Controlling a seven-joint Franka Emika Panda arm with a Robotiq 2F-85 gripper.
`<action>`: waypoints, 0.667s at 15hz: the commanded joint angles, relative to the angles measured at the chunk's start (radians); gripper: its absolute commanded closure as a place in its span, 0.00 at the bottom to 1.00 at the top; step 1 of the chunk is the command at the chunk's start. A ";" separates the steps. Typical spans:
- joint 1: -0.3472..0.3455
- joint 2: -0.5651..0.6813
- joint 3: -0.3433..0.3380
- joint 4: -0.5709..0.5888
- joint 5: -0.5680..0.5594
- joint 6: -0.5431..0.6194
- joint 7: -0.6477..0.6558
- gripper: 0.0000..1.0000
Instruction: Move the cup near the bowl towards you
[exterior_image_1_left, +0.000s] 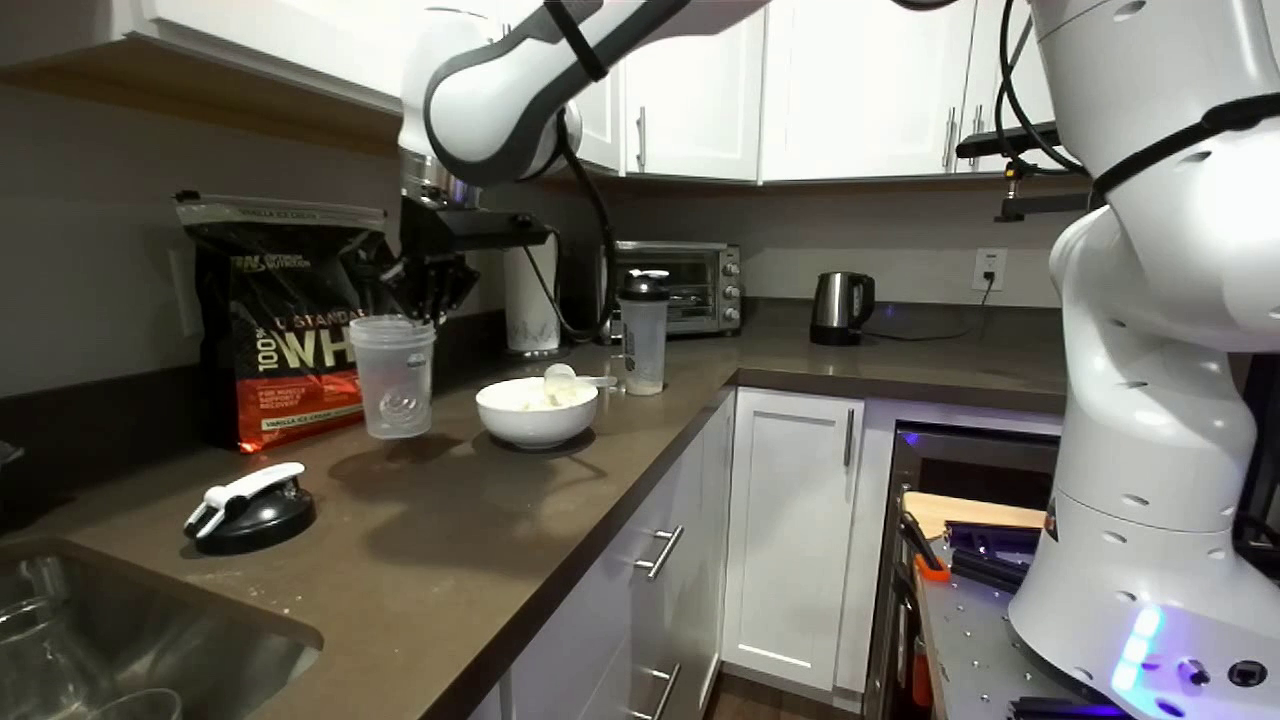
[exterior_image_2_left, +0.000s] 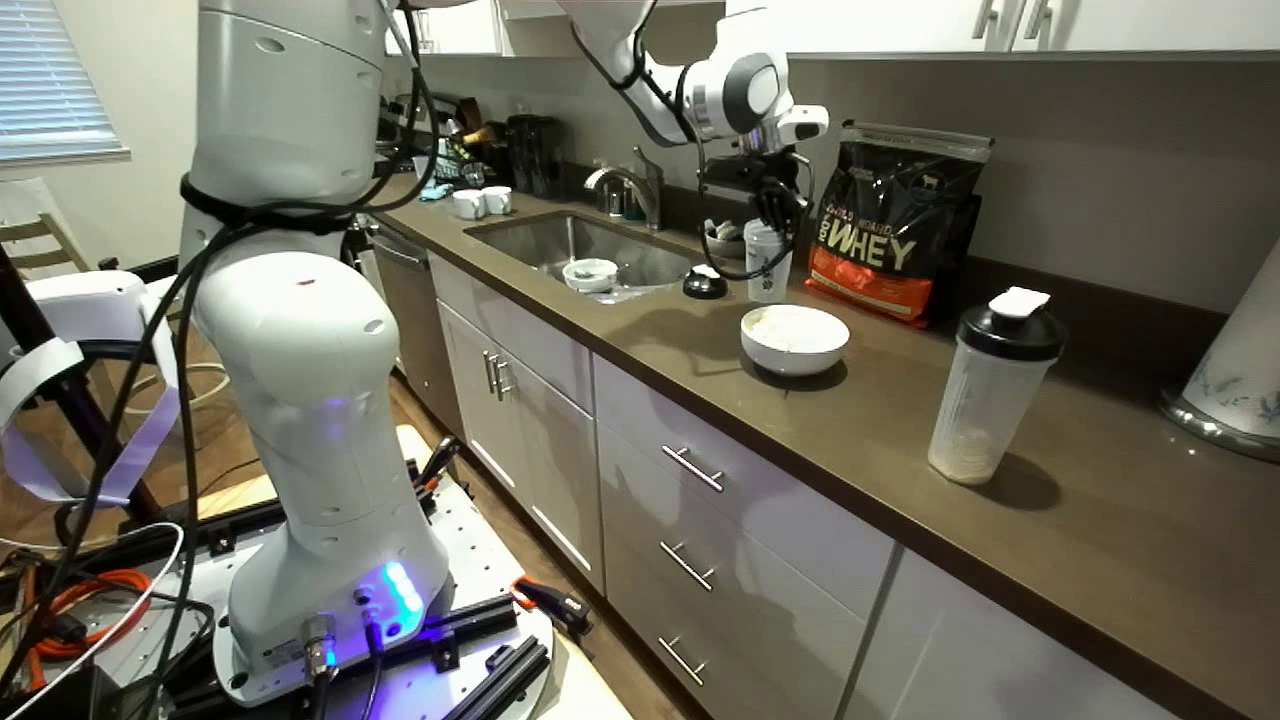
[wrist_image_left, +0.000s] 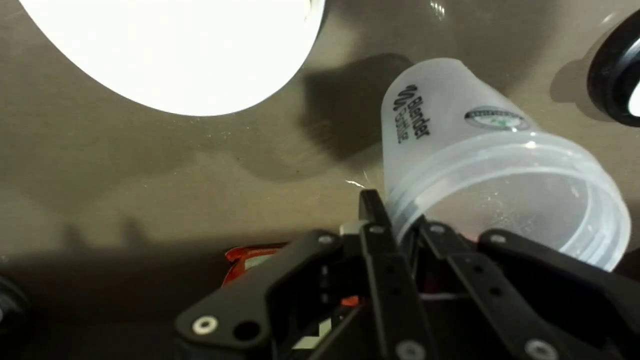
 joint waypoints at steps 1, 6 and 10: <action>0.007 -0.114 0.015 -0.116 -0.001 0.010 -0.011 0.95; -0.001 -0.249 0.058 -0.261 0.020 0.000 -0.042 0.95; -0.003 -0.335 0.090 -0.367 0.029 0.003 -0.048 0.95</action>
